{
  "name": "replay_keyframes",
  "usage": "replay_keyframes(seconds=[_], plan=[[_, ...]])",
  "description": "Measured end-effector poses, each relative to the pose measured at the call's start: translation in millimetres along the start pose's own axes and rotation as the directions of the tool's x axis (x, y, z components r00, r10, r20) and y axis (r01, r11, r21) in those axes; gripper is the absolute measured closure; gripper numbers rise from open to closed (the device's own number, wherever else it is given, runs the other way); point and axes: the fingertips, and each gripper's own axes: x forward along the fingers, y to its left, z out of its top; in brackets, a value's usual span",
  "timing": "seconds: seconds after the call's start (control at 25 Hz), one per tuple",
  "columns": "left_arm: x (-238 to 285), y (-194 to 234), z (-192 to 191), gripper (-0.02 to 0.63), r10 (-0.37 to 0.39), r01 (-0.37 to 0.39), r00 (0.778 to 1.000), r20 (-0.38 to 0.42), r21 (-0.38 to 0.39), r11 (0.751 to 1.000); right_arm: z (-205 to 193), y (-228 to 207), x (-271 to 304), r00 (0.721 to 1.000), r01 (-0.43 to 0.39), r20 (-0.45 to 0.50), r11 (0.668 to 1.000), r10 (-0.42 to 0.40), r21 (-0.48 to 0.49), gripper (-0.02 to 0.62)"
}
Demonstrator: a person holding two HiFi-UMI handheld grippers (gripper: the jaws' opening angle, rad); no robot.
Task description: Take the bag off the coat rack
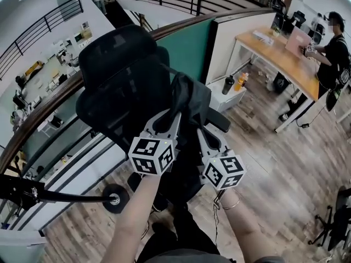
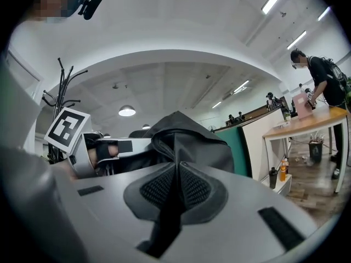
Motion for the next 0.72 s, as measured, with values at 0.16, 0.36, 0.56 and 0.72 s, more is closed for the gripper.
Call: replay_keyframes(seconds=[0.16,0.36,0.56,0.72], plan=[[28.2,15.9,-29.0,0.528,-0.007,0.006,0.999,-0.036,-0.020,1.000,-26.4,-26.0,22.5,0.999,0.014,-0.045,1.000,-0.013,0.028,0.568],[50.9,37.4,-60.5,0.528,0.002,-0.005,0.997,-0.076,-0.033,0.999,-57.8,-46.4,47.4,0.995,0.028,-0.097,0.997,-0.021,0.069,0.568],[64.7,59.8,-81.6,0.528,0.006,-0.011,0.993,-0.116,-0.040,0.999,-81.3,-56.1,69.6,0.992,0.038,-0.127,0.994,-0.026,0.098,0.568],[71.3,80.5,-94.5,0.528,0.023,-0.029,0.990,-0.138,-0.041,0.999,-97.0,-57.9,88.6,0.988,0.042,-0.151,0.991,-0.022,0.124,0.569]])
